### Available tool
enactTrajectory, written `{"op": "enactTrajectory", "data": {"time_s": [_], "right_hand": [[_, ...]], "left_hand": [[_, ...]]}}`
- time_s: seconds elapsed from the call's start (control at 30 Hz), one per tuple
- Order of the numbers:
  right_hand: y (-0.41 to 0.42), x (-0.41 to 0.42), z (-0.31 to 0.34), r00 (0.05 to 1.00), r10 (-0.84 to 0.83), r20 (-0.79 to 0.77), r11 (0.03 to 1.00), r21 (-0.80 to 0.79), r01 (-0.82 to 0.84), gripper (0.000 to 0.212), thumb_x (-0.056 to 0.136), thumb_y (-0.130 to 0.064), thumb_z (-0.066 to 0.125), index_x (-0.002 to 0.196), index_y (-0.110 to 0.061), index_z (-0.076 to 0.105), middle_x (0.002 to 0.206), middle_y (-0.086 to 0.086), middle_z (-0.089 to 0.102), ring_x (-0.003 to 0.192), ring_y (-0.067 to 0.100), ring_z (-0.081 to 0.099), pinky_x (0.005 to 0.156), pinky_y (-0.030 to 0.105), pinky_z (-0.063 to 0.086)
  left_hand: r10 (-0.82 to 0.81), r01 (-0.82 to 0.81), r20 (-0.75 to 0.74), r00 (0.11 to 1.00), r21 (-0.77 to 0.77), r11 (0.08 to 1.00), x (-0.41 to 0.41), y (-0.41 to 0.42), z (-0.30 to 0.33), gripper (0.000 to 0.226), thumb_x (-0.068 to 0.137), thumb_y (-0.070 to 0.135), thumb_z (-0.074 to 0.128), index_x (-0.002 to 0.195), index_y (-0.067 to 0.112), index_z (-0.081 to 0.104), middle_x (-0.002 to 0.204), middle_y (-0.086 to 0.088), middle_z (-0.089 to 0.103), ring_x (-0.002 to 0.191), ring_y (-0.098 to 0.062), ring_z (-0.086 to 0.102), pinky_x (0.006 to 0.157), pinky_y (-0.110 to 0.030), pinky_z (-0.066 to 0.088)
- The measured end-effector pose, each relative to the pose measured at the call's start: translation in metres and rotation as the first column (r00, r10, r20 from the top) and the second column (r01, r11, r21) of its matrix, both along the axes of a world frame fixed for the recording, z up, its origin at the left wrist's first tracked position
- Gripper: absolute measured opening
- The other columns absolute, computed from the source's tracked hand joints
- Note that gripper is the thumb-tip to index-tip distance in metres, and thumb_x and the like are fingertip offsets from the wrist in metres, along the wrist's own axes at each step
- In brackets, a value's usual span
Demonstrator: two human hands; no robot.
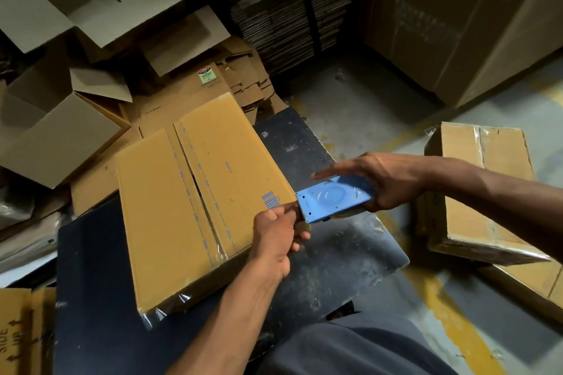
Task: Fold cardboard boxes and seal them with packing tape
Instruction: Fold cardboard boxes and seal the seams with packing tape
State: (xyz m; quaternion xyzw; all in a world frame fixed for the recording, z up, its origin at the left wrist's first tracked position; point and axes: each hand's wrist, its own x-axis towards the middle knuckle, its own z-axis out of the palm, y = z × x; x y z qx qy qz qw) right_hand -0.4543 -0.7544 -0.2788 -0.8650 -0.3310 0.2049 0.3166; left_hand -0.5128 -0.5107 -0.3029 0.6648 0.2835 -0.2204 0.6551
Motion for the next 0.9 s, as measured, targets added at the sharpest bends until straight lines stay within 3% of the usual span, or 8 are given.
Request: {"op": "enactTrajectory", "data": {"time_s": [0.07, 0.23, 0.37, 0.43, 0.57, 0.73, 0.83, 0.9], "right_hand": [[-0.005, 0.002, -0.012, 1.000, 0.030, -0.007, 0.999, -0.018, -0.030, 0.076, 0.087, -0.040, 0.082, 0.152, -0.035, 0.044, 0.132, -0.025, 0.058, 0.113, -0.009, 0.059, 0.094, 0.014, 0.053], [-0.037, 0.014, -0.026, 0.999, 0.028, 0.022, 0.993, -0.113, -0.025, 0.075, 0.082, -0.043, 0.084, 0.148, -0.039, 0.050, 0.136, -0.018, 0.062, 0.117, -0.001, 0.062, 0.098, 0.030, 0.057], [-0.032, 0.023, -0.037, 0.999, 0.024, 0.049, 0.992, -0.126, -0.018, 0.072, 0.081, -0.036, 0.087, 0.145, -0.031, 0.056, 0.134, -0.011, 0.066, 0.111, -0.004, 0.060, 0.087, 0.000, 0.046], [-0.027, 0.030, -0.042, 0.997, 0.037, 0.074, 0.990, -0.137, -0.027, 0.070, 0.080, -0.035, 0.087, 0.144, -0.029, 0.058, 0.134, -0.009, 0.067, 0.109, -0.006, 0.056, 0.081, -0.005, 0.041], [-0.016, 0.037, -0.046, 0.994, 0.092, 0.053, 0.982, -0.170, -0.082, 0.069, 0.082, -0.038, 0.086, 0.144, -0.028, 0.057, 0.139, -0.008, 0.064, 0.114, -0.003, 0.059, 0.085, 0.002, 0.046], [-0.009, 0.044, -0.045, 0.989, 0.136, 0.052, 0.970, -0.210, -0.123, 0.070, 0.082, -0.038, 0.086, 0.145, -0.027, 0.056, 0.141, -0.005, 0.064, 0.122, 0.010, 0.064, 0.098, 0.029, 0.057], [-0.007, 0.050, -0.044, 0.987, 0.152, 0.053, 0.963, -0.232, -0.136, 0.070, 0.083, -0.037, 0.086, 0.145, -0.025, 0.056, 0.141, -0.003, 0.064, 0.123, 0.013, 0.064, 0.097, 0.027, 0.056], [-0.006, 0.053, -0.044, 0.989, 0.144, 0.036, 0.963, -0.236, -0.131, 0.070, 0.083, -0.034, 0.086, 0.145, -0.025, 0.056, 0.140, -0.003, 0.064, 0.122, 0.013, 0.064, 0.094, 0.022, 0.053]], "left_hand": [[-0.009, 0.002, 0.049, 0.999, 0.148, 0.989, 0.000, 0.002, -0.002, 0.011, 0.102, 0.016, 0.064, 0.097, 0.016, 0.074, 0.075, 0.001, 0.078, 0.047, -0.009, 0.056, 0.041, -0.023, 0.036], [0.070, -0.076, 0.041, 0.997, 0.190, 0.979, -0.009, 0.008, -0.019, 0.015, 0.101, 0.016, 0.065, 0.102, 0.004, 0.073, 0.079, -0.001, 0.079, 0.046, -0.014, 0.061, 0.038, -0.023, 0.034], [0.102, -0.114, 0.064, 0.993, 0.219, 0.969, -0.012, 0.004, -0.022, 0.012, 0.102, 0.014, 0.064, 0.094, 0.010, 0.071, 0.076, -0.001, 0.078, 0.049, -0.017, 0.066, 0.040, -0.024, 0.035], [0.129, -0.142, 0.072, 0.989, 0.231, 0.962, -0.013, 0.005, -0.024, 0.006, 0.101, 0.011, 0.066, 0.098, 0.010, 0.070, 0.074, 0.001, 0.078, 0.050, -0.019, 0.068, 0.039, -0.023, 0.036], [0.157, -0.176, 0.091, 0.983, 0.270, 0.947, -0.011, 0.010, -0.030, 0.002, 0.100, 0.010, 0.066, 0.100, 0.011, 0.068, 0.068, 0.011, 0.075, 0.052, -0.022, 0.070, 0.037, -0.024, 0.036], [0.185, -0.203, 0.086, 0.979, 0.291, 0.935, -0.008, 0.009, -0.032, 0.001, 0.101, 0.014, 0.066, 0.101, 0.013, 0.067, 0.069, 0.008, 0.076, 0.052, -0.022, 0.071, 0.038, -0.026, 0.036], [0.206, -0.217, 0.071, 0.976, 0.289, 0.932, -0.005, 0.010, -0.033, 0.003, 0.101, 0.015, 0.067, 0.103, 0.012, 0.067, 0.085, -0.001, 0.077, 0.054, -0.024, 0.072, 0.039, -0.027, 0.038], [0.203, -0.214, 0.066, 0.977, 0.284, 0.935, -0.005, 0.009, -0.033, 0.002, 0.101, 0.014, 0.066, 0.103, 0.013, 0.066, 0.076, 0.003, 0.076, 0.056, -0.025, 0.073, 0.039, -0.026, 0.039]]}}
